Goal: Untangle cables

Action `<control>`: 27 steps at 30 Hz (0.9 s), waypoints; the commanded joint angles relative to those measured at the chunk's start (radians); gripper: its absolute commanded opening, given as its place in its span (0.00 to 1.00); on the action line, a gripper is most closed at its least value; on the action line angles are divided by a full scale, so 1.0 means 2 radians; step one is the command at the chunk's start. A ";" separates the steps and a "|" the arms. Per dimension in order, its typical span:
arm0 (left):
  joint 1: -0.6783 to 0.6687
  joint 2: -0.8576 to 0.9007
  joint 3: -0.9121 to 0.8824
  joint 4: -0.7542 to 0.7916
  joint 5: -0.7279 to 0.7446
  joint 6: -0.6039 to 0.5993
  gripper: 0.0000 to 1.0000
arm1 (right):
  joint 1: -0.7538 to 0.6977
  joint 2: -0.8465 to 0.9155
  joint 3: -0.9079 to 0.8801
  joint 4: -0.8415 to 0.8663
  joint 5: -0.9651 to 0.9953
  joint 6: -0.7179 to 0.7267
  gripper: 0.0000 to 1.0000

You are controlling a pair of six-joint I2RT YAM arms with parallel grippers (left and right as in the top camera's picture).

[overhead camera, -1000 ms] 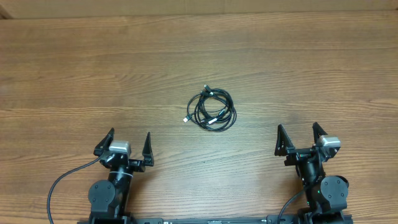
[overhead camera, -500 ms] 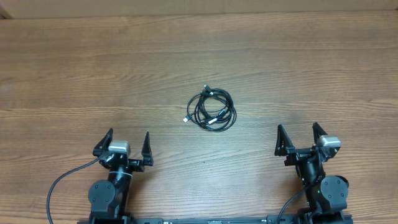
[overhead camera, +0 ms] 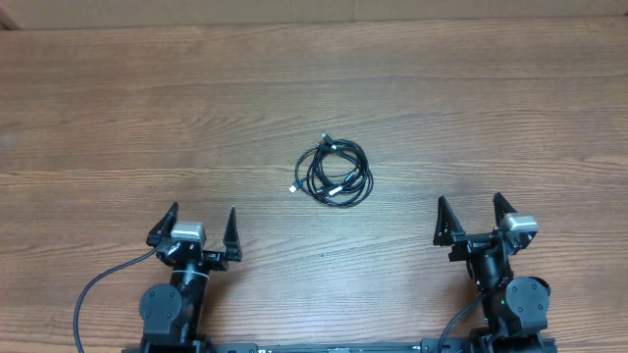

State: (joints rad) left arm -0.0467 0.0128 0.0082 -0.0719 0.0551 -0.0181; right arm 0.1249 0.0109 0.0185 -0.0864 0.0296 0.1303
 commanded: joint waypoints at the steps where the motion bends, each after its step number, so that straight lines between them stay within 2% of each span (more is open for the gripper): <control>1: 0.000 -0.004 -0.002 -0.002 -0.007 0.011 1.00 | -0.001 -0.004 -0.005 0.002 -0.001 -0.002 1.00; 14: 0.000 -0.004 -0.002 -0.002 -0.007 0.011 0.99 | -0.001 -0.004 -0.005 0.002 -0.001 -0.002 1.00; 22: 0.000 -0.004 -0.002 0.003 -0.037 0.016 0.99 | -0.001 -0.004 -0.005 0.002 -0.001 -0.002 1.00; 27: 0.000 -0.004 -0.002 0.004 0.000 -0.005 0.99 | -0.001 -0.004 -0.005 0.002 -0.001 -0.002 1.00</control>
State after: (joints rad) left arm -0.0467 0.0128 0.0082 -0.0608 0.0185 -0.0158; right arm 0.1249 0.0109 0.0185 -0.0868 0.0299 0.1303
